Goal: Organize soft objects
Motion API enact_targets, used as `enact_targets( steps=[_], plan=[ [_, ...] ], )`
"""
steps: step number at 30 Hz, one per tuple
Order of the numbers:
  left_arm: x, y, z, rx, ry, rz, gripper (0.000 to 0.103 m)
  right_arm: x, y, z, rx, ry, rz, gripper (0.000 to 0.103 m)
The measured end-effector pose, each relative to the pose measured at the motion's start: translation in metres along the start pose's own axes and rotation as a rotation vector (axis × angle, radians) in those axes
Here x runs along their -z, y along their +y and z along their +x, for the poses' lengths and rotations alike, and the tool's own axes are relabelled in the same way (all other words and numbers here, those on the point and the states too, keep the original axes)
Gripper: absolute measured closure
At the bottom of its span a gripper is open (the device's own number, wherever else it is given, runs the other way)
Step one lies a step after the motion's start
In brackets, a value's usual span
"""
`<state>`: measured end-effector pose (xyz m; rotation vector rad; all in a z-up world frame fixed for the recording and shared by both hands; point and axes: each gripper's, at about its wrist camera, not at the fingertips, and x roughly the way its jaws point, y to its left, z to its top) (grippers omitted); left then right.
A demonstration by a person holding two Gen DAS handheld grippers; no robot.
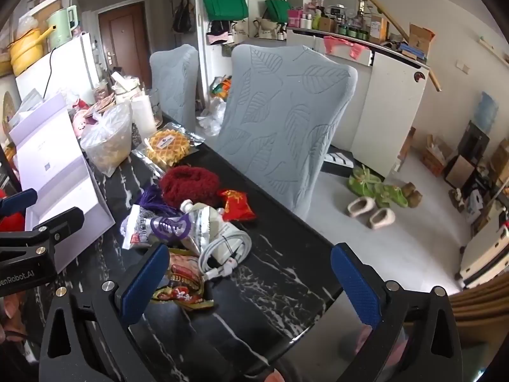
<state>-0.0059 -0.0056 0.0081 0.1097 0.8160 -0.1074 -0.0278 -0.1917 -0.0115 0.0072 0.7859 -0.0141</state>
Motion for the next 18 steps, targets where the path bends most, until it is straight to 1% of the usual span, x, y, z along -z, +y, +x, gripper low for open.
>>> enact_targets(
  steps=[18],
  plan=[
    [-0.0024,0.0024,-0.0033,-0.002,-0.026,-0.012,0.0,0.0002,0.0005,-0.0002,0.006,-0.007,-0.008,0.0]
  ],
)
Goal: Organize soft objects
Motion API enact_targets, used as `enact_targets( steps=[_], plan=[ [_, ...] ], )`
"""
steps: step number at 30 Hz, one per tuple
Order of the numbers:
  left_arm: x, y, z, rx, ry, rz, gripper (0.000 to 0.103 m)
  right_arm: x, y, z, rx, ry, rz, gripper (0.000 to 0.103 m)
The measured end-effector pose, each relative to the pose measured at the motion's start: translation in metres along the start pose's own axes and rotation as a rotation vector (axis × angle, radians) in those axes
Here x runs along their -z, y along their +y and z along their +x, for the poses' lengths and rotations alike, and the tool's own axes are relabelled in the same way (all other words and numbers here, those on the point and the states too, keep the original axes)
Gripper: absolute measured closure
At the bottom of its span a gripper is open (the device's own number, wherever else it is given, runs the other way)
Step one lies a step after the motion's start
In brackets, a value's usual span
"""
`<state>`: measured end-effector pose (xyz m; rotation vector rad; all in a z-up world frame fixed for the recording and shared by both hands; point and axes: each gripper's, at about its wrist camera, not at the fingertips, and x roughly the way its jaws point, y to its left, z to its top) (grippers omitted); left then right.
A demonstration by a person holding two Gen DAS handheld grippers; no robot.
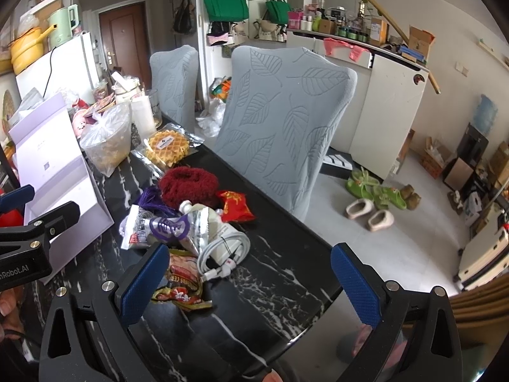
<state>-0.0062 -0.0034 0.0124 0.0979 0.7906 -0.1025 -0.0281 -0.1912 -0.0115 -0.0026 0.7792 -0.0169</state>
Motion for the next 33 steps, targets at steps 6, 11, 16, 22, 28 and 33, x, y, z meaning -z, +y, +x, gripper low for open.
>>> enact_targets(
  steps=[6,11,16,22,28,33],
  plan=[
    [0.0,-0.0009,-0.0006,0.001,-0.007,0.005,0.0,-0.0008,0.0001,-0.0001,0.002,-0.006,0.0,0.0],
    [0.0008,-0.002,-0.0012,0.008,-0.006,0.004,0.0,-0.0017,0.0006,-0.0011,-0.002,-0.009,0.002,0.0],
    [0.0012,-0.0017,-0.0012,0.013,-0.002,0.002,0.0,-0.002,0.0005,-0.0015,-0.001,-0.01,0.002,0.0],
    [0.0018,-0.0015,-0.0013,0.011,-0.007,0.004,0.0,-0.002,0.0007,-0.0017,-0.002,-0.01,0.001,0.0],
    [0.0022,-0.0019,-0.0017,0.013,-0.008,0.004,0.0,-0.0022,0.0008,-0.0024,-0.002,-0.011,0.001,0.0],
    [0.0025,-0.0028,-0.0021,0.018,-0.007,0.002,0.0,-0.0022,0.0007,-0.0028,-0.004,-0.013,0.0,0.0]
  ],
)
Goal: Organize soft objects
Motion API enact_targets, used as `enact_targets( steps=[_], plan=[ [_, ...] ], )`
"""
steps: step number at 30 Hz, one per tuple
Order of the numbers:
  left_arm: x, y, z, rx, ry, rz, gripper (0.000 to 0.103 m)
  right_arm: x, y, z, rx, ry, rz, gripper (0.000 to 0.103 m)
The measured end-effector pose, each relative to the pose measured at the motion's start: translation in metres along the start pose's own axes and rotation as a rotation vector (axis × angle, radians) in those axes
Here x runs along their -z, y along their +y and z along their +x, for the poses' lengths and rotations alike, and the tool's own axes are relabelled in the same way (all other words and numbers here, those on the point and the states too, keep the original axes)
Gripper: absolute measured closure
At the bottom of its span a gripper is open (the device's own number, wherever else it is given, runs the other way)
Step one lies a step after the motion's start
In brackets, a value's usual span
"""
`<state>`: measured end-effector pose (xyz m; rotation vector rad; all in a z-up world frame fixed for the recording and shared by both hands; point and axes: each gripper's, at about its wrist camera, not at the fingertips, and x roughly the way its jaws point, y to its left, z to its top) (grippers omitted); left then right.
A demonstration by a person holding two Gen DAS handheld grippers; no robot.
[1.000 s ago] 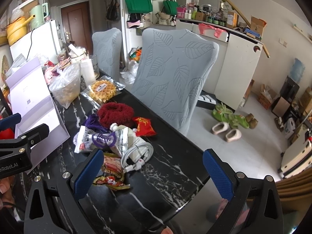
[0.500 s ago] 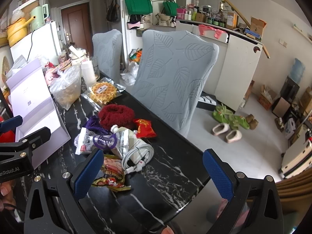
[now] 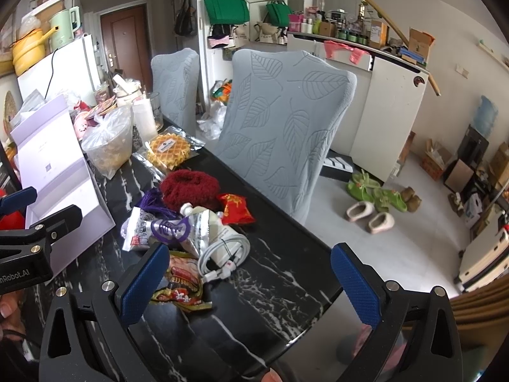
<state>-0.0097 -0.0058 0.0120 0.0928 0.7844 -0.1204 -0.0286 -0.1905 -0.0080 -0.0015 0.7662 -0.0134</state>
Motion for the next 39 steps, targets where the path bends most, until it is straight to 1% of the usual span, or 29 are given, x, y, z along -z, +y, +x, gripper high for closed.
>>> enact_targets(
  steps=[7,14,22,25,28,30,32,35,39],
  plan=[
    [0.001,-0.003,-0.001,0.003,-0.003,0.001,0.0,0.002,0.0,-0.001,-0.001,-0.004,-0.012,0.0],
    [0.002,-0.006,-0.001,0.013,-0.003,-0.007,0.0,0.006,-0.005,0.003,-0.033,-0.005,-0.008,0.0],
    [0.009,-0.014,0.0,0.039,-0.011,-0.017,0.0,0.01,-0.015,0.007,-0.065,-0.03,-0.004,0.0],
    [0.012,-0.014,-0.001,0.029,-0.014,-0.032,0.0,0.012,-0.018,0.01,-0.088,-0.034,-0.002,0.0],
    [0.017,-0.016,-0.002,-0.004,-0.025,-0.029,0.0,0.016,-0.02,0.014,-0.107,-0.035,-0.009,0.0],
    [0.02,-0.015,-0.002,-0.011,-0.029,-0.037,0.0,0.018,-0.02,0.017,-0.112,-0.039,-0.016,0.0],
    [0.022,-0.013,0.0,0.011,-0.026,-0.057,0.0,0.02,-0.02,0.021,-0.122,-0.038,-0.022,0.0],
    [0.025,-0.01,0.005,0.059,-0.017,-0.09,0.0,0.025,-0.02,0.028,-0.162,-0.025,-0.033,0.0],
    [0.031,-0.009,0.012,0.081,-0.007,-0.108,0.0,0.031,-0.018,0.035,-0.191,-0.014,-0.046,0.0]
  ],
)
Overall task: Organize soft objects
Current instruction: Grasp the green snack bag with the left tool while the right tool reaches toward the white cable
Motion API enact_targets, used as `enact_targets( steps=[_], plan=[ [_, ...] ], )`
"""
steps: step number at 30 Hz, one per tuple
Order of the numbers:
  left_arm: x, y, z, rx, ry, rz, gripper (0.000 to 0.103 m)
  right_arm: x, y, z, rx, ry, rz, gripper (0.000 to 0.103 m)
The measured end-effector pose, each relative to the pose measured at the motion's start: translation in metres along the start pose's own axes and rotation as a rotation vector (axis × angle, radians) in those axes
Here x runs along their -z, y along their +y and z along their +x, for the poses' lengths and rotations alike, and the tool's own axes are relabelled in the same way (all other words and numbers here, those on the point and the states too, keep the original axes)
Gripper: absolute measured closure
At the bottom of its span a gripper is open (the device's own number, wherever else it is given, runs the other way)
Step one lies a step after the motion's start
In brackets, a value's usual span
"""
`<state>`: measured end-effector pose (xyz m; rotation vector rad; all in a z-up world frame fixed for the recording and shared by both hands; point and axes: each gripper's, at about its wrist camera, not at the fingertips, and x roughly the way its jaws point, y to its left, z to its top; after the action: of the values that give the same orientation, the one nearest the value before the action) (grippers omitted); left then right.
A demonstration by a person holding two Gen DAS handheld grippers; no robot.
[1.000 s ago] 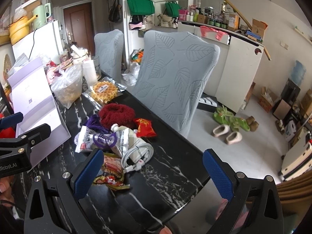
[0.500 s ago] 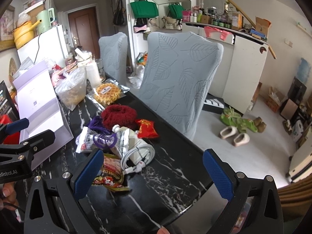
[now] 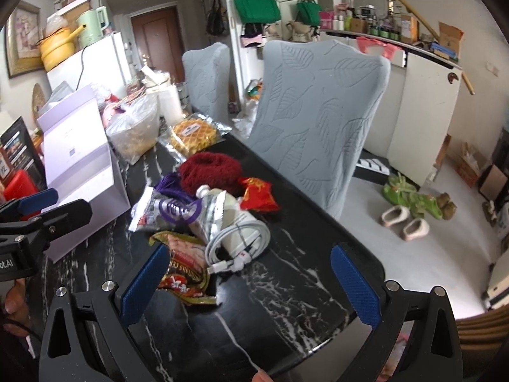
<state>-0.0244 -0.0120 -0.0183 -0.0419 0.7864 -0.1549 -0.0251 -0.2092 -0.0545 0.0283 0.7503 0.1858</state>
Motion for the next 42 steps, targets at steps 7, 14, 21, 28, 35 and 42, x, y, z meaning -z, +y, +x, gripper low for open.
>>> enact_targets(
  steps=[7,14,21,28,35,42],
  plan=[
    [0.012,-0.009,0.015,0.018,0.037,0.01,0.0,0.008,-0.007,0.012,-0.017,0.016,-0.009,0.0],
    [0.018,-0.026,0.037,0.059,0.095,0.013,0.0,0.014,-0.026,0.026,-0.013,0.044,-0.01,0.0],
    [0.022,-0.05,0.066,0.095,0.159,0.034,0.0,0.019,-0.054,0.04,-0.018,0.078,0.025,0.0],
    [0.032,-0.063,0.088,0.093,0.223,0.055,0.001,0.025,-0.072,0.047,-0.004,0.106,0.033,0.0],
    [0.042,-0.059,0.114,0.092,0.324,0.012,0.016,0.027,-0.08,0.055,-0.023,0.122,0.039,0.0],
    [0.046,-0.062,0.105,0.091,0.293,0.054,0.055,0.027,-0.081,0.059,-0.029,0.117,0.03,0.0]
  ],
)
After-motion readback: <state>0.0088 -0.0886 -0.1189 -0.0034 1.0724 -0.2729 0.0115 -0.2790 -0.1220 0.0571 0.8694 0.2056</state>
